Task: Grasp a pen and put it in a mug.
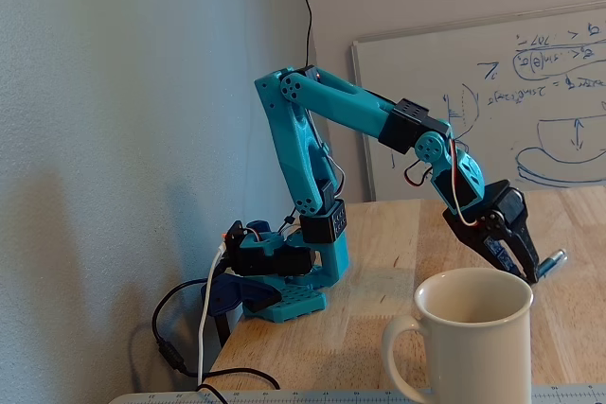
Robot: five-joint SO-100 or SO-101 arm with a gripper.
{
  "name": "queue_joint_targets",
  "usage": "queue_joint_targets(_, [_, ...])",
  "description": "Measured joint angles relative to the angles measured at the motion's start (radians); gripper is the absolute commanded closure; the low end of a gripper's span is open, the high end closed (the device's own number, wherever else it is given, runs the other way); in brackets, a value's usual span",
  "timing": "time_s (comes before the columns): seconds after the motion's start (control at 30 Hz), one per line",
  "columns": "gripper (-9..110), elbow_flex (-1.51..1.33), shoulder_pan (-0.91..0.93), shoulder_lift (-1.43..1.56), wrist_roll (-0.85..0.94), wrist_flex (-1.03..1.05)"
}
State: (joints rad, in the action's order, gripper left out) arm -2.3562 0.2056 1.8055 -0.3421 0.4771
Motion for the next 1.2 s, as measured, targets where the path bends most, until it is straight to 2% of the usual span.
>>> queue_joint_targets(0.1, [100,-0.029,-0.018,0.041,0.101,0.000])
queue_joint_targets(0.23, [100,-0.067,-0.026,0.114,0.328,0.000])
queue_joint_targets(0.57, [100,-0.183,-0.026,0.399,1.120,0.000])
queue_joint_targets(0.73, [100,-0.238,-0.026,0.561,1.436,0.000])
queue_joint_targets(0.9, [100,-0.314,0.031,0.761,1.634,0.000])
queue_joint_targets(1.2, [100,-0.433,0.155,1.101,1.829,0.000])
